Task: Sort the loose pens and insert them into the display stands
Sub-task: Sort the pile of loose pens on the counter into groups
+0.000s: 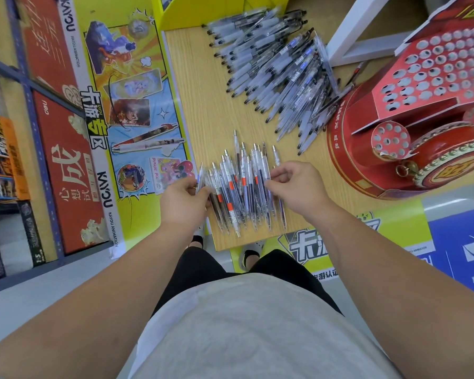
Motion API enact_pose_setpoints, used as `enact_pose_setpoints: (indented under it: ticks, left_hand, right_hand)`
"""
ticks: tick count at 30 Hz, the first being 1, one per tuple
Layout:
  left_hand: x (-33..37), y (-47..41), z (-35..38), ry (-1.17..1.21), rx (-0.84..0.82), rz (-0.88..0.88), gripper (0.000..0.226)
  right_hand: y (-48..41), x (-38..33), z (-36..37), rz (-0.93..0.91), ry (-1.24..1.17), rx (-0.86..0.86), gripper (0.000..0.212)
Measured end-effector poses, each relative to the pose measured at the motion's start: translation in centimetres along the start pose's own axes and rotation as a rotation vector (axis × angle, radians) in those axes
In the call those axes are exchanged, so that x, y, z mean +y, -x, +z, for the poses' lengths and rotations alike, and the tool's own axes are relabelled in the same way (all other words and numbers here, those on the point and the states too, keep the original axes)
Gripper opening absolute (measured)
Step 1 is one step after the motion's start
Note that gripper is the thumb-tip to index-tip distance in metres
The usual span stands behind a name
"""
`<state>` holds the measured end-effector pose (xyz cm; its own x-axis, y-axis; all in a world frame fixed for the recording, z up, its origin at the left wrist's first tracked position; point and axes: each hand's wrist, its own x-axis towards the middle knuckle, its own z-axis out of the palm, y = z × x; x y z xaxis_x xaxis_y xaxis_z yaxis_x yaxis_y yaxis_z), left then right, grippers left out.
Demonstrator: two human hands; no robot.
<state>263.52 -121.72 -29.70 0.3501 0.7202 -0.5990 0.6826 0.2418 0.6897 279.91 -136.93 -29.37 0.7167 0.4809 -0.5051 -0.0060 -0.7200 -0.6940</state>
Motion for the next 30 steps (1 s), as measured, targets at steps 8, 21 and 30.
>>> enact_pose_setpoints:
  ticks: [8, 21, 30]
  left_hand:
    - [-0.2, -0.4, 0.0, -0.010, -0.006, 0.001, 0.017]
    - [-0.8, -1.3, 0.3, -0.102, 0.002, 0.035, 0.011]
    - [-1.9, -1.4, 0.6, -0.104, 0.035, 0.022, 0.017]
  right_hand:
    - [0.0, -1.5, 0.6, -0.103, 0.073, 0.020, 0.013]
    - [-0.3, 1.7, -0.5, -0.021, 0.234, 0.281, 0.022]
    - [-0.6, 1.4, -0.1, 0.006, 0.184, 0.167, 0.033]
